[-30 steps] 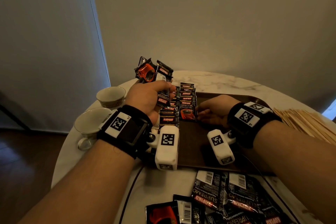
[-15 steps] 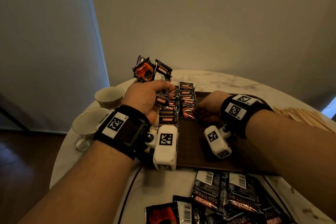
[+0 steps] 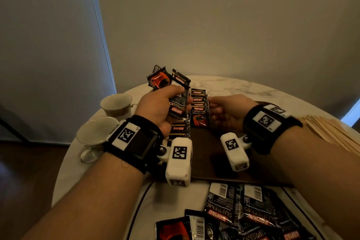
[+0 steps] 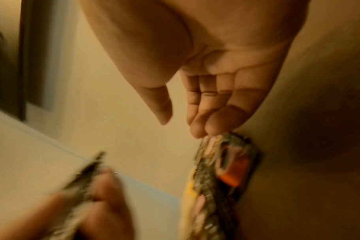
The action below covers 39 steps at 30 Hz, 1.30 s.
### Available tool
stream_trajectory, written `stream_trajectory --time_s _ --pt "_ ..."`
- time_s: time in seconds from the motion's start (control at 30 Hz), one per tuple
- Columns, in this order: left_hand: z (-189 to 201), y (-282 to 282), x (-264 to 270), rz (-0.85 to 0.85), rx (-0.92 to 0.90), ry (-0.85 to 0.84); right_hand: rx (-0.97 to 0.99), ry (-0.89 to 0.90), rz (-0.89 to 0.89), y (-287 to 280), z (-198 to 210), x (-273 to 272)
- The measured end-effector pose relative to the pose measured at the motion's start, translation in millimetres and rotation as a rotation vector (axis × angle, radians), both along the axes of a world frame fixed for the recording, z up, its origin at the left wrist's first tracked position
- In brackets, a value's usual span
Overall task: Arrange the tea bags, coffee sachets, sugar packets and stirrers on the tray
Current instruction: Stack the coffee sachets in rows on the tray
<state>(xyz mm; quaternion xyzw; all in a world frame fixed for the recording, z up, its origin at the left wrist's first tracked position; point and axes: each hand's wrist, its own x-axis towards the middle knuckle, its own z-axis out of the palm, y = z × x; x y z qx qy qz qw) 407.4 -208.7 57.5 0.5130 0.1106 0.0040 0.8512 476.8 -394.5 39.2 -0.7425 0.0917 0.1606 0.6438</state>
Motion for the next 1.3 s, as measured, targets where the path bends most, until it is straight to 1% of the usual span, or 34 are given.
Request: stream_trajectory --time_s 0.07,0.1,0.17,0.23,0.3,0.4,0.5,0.6,0.67,0.77,0.83,0.93,0.97,1.03,1.1,1.2,1.23,1.3 --pt "-0.6 -2.8 -1.3 -0.042 -0.024 0.036 0.143 -0.036 0.09 -3.8 9.9 -16.7" --pt "-1.1 -4.4 -2.2 -0.058 -0.027 0.042 0.184 -0.056 0.155 -4.0 14.5 -26.4" --pt "-1.8 -8.1 -4.3 -0.081 -0.004 0.032 0.178 -0.112 0.287 -1.7 17.4 -42.7" --pt "-3.7 -11.9 -6.3 -0.103 0.004 0.015 0.112 -0.181 0.326 2.5 13.9 -51.6" --pt "-4.6 -13.8 -7.4 -0.116 0.003 -0.006 0.129 -0.22 0.3 4.3 9.3 -54.4" --pt "-5.5 -12.8 -4.9 -0.071 -0.018 -0.017 0.254 -0.231 0.25 0.3 9.3 -52.1" --pt "-5.3 -10.7 -2.6 0.009 -0.013 -0.007 0.407 -0.287 0.121 -7.9 12.7 -43.5" --pt "-6.2 -11.2 -2.6 0.044 0.01 0.022 0.543 -0.39 -0.006 -14.0 15.6 -36.2" --pt "-6.5 -13.7 -4.1 0.038 0.009 0.036 0.519 -0.431 0.012 -12.3 13.1 -35.1" --pt "-7.9 -17.1 -5.6 0.004 0.014 0.027 0.276 -0.471 0.076 -4.6 4.5 -35.2" --pt "-8.1 -18.1 -5.1 -0.012 0.002 0.005 0.215 -0.482 0.102 -1.7 0.1 -33.6" --pt "-7.0 -17.6 -5.1 -0.037 -0.037 -0.026 0.271 -0.474 0.126 -0.7 -0.1 -36.5" --pt "-7.0 -17.5 -5.3 -0.045 -0.043 -0.035 0.252 -0.491 0.124 -0.8 -0.2 -37.6" --pt "-8.6 -18.1 -5.6 -0.055 -0.02 -0.057 0.197 -0.545 0.118 -0.6 -1.1 -37.5" --pt "-10.5 -19.1 -6.4 -0.058 0.032 -0.072 0.195 -0.552 0.128 -0.1 -2.1 -35.6" --pt "-12.5 -18.8 -6.3 -0.069 0.067 -0.077 0.359 -0.389 0.152 -0.4 2.2 -36.7" --pt "-12.7 -18.4 -5.8 -0.072 0.073 -0.078 0.391 -0.34 0.171 -1.5 3.7 -37.5" --pt "-12.4 -17.7 -5.0 -0.076 0.078 -0.082 0.394 -0.283 0.182 -3.6 6.9 -39.6"
